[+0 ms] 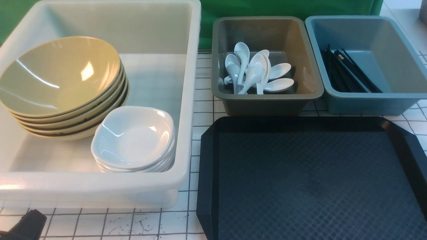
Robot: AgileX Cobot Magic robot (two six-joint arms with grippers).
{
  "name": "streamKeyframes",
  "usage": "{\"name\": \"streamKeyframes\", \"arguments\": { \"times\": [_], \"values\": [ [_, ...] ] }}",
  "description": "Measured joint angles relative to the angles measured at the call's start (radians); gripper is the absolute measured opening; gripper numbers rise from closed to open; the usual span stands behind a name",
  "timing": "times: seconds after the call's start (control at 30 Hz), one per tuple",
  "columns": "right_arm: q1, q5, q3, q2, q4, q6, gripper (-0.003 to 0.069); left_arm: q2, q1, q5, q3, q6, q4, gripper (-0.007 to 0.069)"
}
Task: On white black table put chopsticks spoon bowls plates into blue grey white boxes.
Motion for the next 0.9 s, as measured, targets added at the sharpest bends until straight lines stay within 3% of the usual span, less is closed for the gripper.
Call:
{"name": "streamKeyframes", "arguments": {
  "times": [0.9],
  "values": [
    [0.000,0.000,0.000,0.000,0.000,0.000,0.0099,0.000,0.000,0.000,-0.001,-0.001,0.000,-0.0001]
  ]
}}
